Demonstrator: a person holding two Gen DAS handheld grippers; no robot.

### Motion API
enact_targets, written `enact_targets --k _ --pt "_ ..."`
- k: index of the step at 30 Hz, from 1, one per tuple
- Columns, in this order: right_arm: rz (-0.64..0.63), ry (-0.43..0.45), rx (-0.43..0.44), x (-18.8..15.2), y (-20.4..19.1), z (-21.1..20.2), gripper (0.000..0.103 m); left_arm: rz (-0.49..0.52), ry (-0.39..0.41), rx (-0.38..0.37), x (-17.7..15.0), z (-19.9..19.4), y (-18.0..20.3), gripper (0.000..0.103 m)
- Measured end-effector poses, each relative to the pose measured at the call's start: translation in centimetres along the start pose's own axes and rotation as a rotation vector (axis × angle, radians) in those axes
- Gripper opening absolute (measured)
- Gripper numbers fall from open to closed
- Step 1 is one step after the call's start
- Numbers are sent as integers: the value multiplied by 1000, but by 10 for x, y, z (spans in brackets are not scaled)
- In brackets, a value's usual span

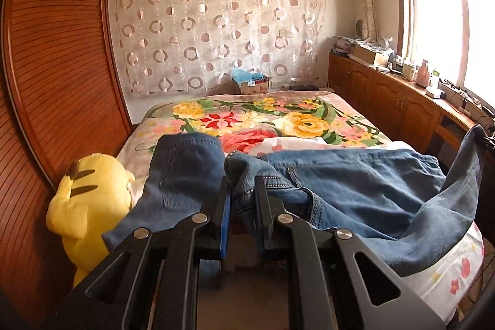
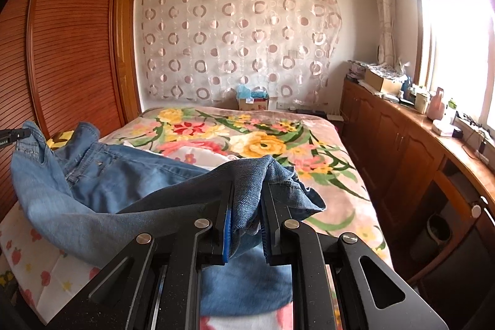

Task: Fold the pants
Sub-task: 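Lift the cuff with the right gripper toward the waistband while the left gripper grasps the waistband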

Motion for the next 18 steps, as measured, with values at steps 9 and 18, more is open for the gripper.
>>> enact_targets --k 9,18 --pt "28 -41 -25 14 15 32 15 20 -23 15 32 56 1 14" --pt "36 -167 -63 3 14 84 15 11 -120 18 23 132 5 14"
Point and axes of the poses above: each gripper's, at about its wrist camera, not at the fingertips, and z roughly the way its jaws point, y to its right, x to its top, the point moved 10 cm from there along z, roughly the way its jaws point
